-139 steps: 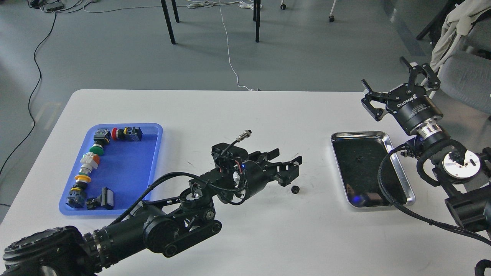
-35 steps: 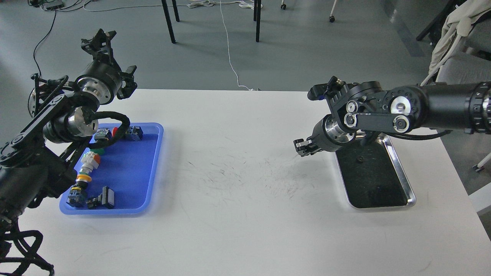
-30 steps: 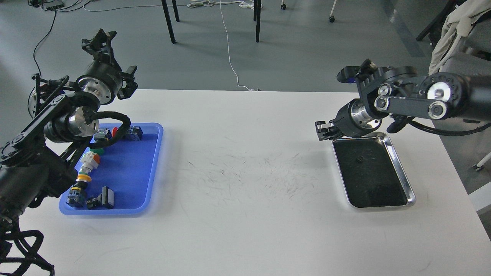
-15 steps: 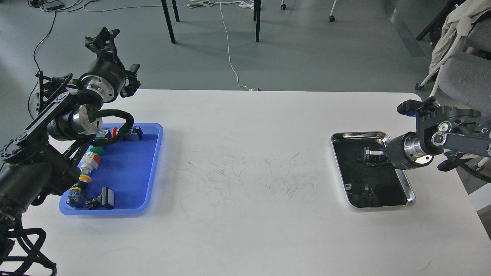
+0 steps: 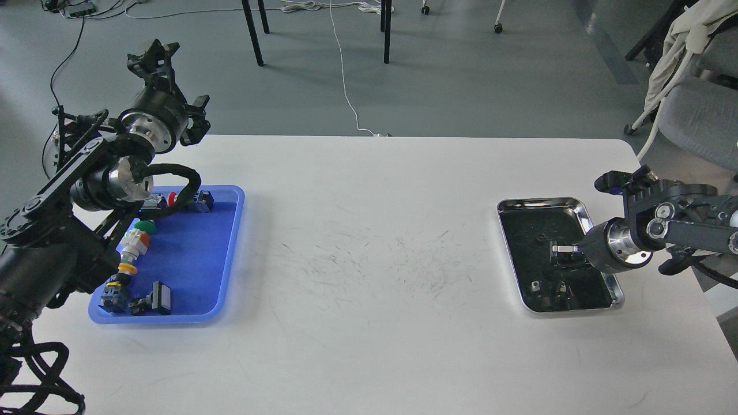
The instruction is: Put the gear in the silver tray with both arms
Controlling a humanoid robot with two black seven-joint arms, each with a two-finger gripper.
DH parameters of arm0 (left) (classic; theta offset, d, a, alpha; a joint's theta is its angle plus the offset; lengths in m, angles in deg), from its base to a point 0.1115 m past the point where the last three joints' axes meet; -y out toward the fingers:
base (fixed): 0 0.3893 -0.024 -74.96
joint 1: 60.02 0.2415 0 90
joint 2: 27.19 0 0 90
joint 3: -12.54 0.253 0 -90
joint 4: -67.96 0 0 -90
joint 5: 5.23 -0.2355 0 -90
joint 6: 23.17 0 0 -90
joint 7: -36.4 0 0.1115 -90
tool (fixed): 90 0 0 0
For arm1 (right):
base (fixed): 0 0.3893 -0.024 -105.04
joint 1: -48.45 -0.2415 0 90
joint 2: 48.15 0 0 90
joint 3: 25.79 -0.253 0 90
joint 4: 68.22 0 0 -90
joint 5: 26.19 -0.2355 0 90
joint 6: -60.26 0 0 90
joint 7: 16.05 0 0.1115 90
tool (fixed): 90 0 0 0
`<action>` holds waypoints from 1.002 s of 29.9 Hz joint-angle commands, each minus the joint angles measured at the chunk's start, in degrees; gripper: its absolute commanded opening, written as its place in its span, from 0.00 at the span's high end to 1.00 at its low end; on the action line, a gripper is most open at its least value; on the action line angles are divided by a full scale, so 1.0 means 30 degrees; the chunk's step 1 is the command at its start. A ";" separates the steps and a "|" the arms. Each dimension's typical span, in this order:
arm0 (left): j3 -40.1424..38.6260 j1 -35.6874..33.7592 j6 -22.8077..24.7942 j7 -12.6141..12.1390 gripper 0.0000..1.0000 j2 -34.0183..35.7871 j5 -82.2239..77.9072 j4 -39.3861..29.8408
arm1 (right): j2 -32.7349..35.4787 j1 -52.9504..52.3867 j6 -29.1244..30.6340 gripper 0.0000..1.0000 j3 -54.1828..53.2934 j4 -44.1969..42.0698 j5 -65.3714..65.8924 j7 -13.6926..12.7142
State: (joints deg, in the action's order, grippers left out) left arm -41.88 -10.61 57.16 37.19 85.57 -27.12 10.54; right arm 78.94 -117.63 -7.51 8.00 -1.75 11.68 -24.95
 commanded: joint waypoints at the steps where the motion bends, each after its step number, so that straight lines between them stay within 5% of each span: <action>1: 0.0007 -0.0003 0.0001 0.0000 0.02 0.0000 0.0001 0.0009 | 0.0028 0.0105 -0.0026 0.29 -0.0277 -0.0036 -0.0027 0.0007; 2: 0.0007 -0.0003 0.0001 0.0000 0.02 0.0000 0.0001 0.0009 | 0.0057 0.0076 0.0002 0.06 -0.0598 -0.0007 -0.0114 0.0007; 3: 0.0007 -0.0003 0.0001 0.0000 0.02 0.0029 0.0001 0.0009 | 0.0145 0.0076 0.0090 0.03 -0.1007 0.0138 -0.0173 0.0007; 9: 0.0007 -0.0120 -0.0028 -0.0058 0.02 -0.0029 -0.0057 0.0009 | 0.1579 -0.0099 -0.0027 0.03 -0.3497 0.1838 -0.0291 0.0007; 14: 0.0620 -0.0267 -0.0028 -0.0087 0.02 -0.0029 -0.0057 0.0009 | 0.3630 0.0483 -0.0173 0.03 -1.0195 0.1140 -0.1106 0.0183; 22: 0.1003 -0.0296 0.0234 -0.0234 0.02 -0.0029 0.0030 0.0009 | 0.3486 0.3002 -0.0232 0.03 -2.0340 -0.3547 -1.4041 0.0271; 26: 0.1003 -0.0355 0.0791 -0.0117 0.02 -0.0145 0.0176 0.0155 | 0.2960 0.6188 0.0147 0.03 -2.2015 -0.4284 -2.0930 0.2373; 30: 0.0593 -0.0443 0.1259 -0.0029 0.02 -0.1490 0.0381 0.1527 | 0.0944 1.0466 0.1924 0.03 -2.2483 -0.4225 -2.3142 0.4428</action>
State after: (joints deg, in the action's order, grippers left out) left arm -39.37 -11.74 59.89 36.89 83.86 -26.50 12.06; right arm 86.13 -94.51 -5.08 -58.12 -14.32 -53.72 -15.50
